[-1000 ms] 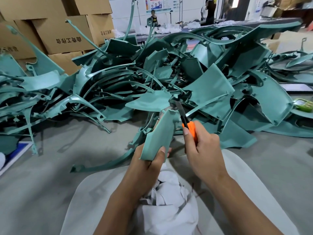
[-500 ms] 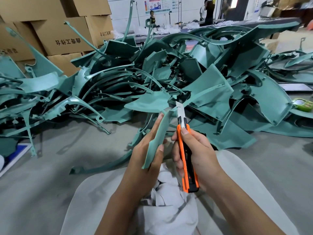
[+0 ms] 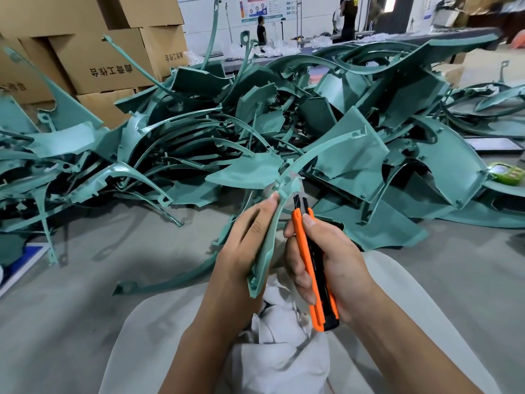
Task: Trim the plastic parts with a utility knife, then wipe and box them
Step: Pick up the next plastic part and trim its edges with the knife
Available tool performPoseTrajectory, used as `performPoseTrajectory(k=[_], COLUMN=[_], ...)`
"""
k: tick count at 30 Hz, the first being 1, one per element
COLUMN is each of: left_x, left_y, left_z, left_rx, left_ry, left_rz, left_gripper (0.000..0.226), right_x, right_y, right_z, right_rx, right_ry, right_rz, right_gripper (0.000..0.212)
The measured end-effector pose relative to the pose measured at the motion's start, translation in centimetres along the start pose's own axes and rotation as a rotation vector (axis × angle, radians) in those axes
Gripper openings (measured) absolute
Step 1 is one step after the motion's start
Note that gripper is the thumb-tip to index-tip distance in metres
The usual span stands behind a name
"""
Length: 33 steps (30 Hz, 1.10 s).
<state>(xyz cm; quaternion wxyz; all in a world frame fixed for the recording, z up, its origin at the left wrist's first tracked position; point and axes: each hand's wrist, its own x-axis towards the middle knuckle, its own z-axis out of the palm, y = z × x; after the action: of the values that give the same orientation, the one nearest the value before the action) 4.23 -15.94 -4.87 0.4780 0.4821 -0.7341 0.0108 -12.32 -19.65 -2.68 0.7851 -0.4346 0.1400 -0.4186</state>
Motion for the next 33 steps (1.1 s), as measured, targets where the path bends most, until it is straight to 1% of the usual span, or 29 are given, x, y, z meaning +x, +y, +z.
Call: performPoseTrajectory(k=[2,4,5,6,7,8,9,10,12,13,14,15,16,17,18,19,20,21,22,23,24,25,26,27,28,29,30,32,33], left_x=[0.1,0.1,0.0,-0.2,-0.5,-0.8,-1.0,-1.2,-0.9,-0.6,-0.2,0.1,0.3,0.6,0.9,1.2,1.4,1.4,1.3,1.2,1.2,1.2,1.1,1.0,0.9,0.8,0.7,0.7,0.7], left_y=[0.1,0.5,0.6,0.9,1.3,1.7,2.1,2.2,2.5,2.6,2.7,2.7,2.6,2.5,2.6,2.6,2.5,2.3,2.3,2.1,1.8,1.5,1.3,1.1,0.9,0.7,0.6,0.5,0.6], left_z=[0.0,-0.2,-0.1,-0.2,-0.3,-0.3,-0.4,-0.4,-0.5,-0.8,-1.0,-1.3,-1.6,-2.0,-2.6,-3.2,-3.9,-4.4,-5.0,-5.5,-5.9,-6.1,-6.4,-6.6,-6.7,-6.8,-6.8,-6.6,-6.5], left_rx=[0.008,0.023,-0.004,-0.036,-0.071,-0.108,-0.158,-0.226,-0.361,-0.435,-0.547,-0.681,-0.805,-0.906,-0.983,-1.053,-1.128,-1.201,-1.272,-1.325,-1.357,-1.383,-1.406,-1.417,-1.424,-1.425,-1.42,-1.384,-1.363], left_ry=[0.018,0.025,0.033,0.069,0.114,0.141,0.16,0.209,0.423,0.531,0.606,0.643,0.653,0.664,0.682,0.693,0.693,0.695,0.706,0.73,0.757,0.785,0.804,0.82,0.826,0.828,0.826,0.803,0.789], left_rz=[0.004,-0.017,-0.062,-0.153,-0.282,-0.438,-0.568,-0.639,-0.68,-0.704,-0.716,-0.713,-0.698,-0.68,-0.664,-0.656,-0.648,-0.644,-0.647,-0.661,-0.683,-0.704,-0.717,-0.727,-0.73,-0.732,-0.742,-0.767,-0.778], left_gripper=[0.056,0.068,0.069,0.058,0.038,0.032,0.043,0.047,0.031,0.031,0.043,0.064,0.08,0.084,0.076,0.062,0.048,0.037,0.033,0.032,0.034,0.036,0.038,0.039,0.039,0.038,0.037,0.032,0.028], right_x=[-0.2,-0.3,-0.3,-0.2,-0.1,0.0,0.2,0.3,0.5,0.6,0.7,0.7,0.8,0.8,0.8,0.7,0.6,0.4,0.1,-0.1,-0.3,-0.5,-0.6,-0.7,-0.7,-0.7,-0.6,-0.2,-0.1], right_y=[-0.3,-0.6,-0.8,-1.0,-1.3,-1.5,-1.8,-2.0,-2.1,-2.1,-2.0,-1.9,-1.7,-1.4,-1.2,-1.1,-1.2,-1.4,-1.8,-2.1,-2.3,-2.1,-1.6,-0.8,-0.1,0.4,0.8,0.9,0.8], right_z=[0.1,-0.1,-0.2,-0.5,-0.8,-1.1,-1.6,-2.0,-3.0,-3.4,-3.8,-4.2,-4.3,-4.3,-4.1,-3.8,-3.4,-3.2,-2.6,-2.1,-1.5,-1.0,-0.6,-0.5,-0.5,-0.3,-0.1,0.2,0.3], right_rx=[0.051,0.103,0.121,0.125,0.106,0.06,-0.025,-0.154,-0.533,-0.767,-1.014,-1.262,-1.501,-1.712,-1.861,-1.933,-1.932,-1.861,-1.717,-1.53,-1.352,-1.246,-1.252,-1.324,-1.418,-1.494,-1.531,-1.452,-1.372], right_ry=[-0.037,-0.062,-0.059,-0.041,-0.008,0.042,0.108,0.185,0.327,0.373,0.402,0.419,0.427,0.442,0.453,0.451,0.417,0.321,0.179,0.003,-0.18,-0.357,-0.516,-0.64,-0.717,-0.741,-0.723,-0.644,-0.597], right_rz=[0.012,-0.001,-0.013,-0.026,-0.042,-0.056,-0.059,-0.056,-0.058,-0.07,-0.085,-0.082,-0.051,-0.014,-0.006,-0.038,-0.124,-0.243,-0.321,-0.303,-0.187,-0.043,0.071,0.125,0.122,0.077,0.015,-0.094,-0.115], right_gripper=[0.033,0.033,0.034,0.034,0.036,0.04,0.046,0.052,0.057,0.056,0.054,0.05,0.044,0.038,0.031,0.029,0.036,0.042,0.045,0.046,0.05,0.056,0.066,0.077,0.083,0.081,0.072,0.042,0.034])
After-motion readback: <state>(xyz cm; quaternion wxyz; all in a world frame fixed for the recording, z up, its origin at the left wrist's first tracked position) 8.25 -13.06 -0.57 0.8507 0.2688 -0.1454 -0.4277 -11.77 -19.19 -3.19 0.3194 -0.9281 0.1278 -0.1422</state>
